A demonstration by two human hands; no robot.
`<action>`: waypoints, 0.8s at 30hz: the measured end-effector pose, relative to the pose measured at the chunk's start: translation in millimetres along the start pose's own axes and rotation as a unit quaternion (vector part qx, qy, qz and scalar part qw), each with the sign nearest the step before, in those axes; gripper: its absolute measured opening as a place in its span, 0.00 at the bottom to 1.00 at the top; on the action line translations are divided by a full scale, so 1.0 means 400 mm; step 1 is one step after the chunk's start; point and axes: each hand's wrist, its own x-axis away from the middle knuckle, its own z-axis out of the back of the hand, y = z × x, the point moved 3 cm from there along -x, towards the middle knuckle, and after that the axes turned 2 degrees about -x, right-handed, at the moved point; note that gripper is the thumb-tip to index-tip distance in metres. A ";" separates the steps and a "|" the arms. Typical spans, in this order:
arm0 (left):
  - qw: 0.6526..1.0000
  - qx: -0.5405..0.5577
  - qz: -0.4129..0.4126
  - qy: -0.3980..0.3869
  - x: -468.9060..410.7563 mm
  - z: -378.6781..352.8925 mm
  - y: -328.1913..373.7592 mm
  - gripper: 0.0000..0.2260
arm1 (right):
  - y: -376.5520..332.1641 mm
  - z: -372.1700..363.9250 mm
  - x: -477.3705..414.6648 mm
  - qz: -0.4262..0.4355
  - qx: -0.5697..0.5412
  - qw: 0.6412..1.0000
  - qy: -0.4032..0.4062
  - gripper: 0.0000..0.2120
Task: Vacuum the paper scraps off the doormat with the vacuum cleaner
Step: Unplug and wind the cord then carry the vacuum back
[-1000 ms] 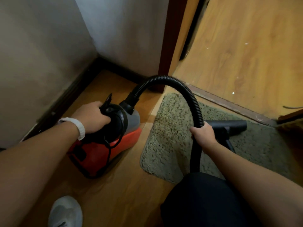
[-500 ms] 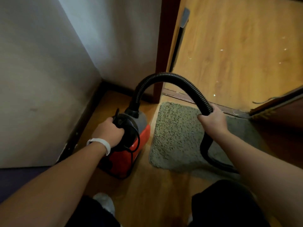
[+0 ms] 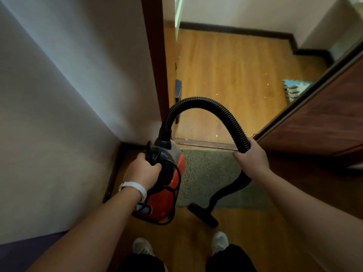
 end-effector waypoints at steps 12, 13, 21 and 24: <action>0.976 0.061 -0.207 0.014 0.299 0.260 0.308 0.07 | -0.314 0.413 0.360 0.095 -0.232 0.957 0.149 0.08; 0.972 0.064 -0.225 0.017 0.315 0.271 0.329 0.06 | -0.317 0.435 0.386 0.102 -0.252 0.948 0.164 0.08; 0.928 -0.021 -0.369 0.053 0.434 0.304 0.490 0.12 | -0.231 0.590 0.552 0.051 -0.319 0.904 0.279 0.07; 0.926 -0.019 -0.377 0.025 0.500 0.268 0.552 0.08 | -0.156 0.657 0.601 0.046 -0.327 0.897 0.295 0.06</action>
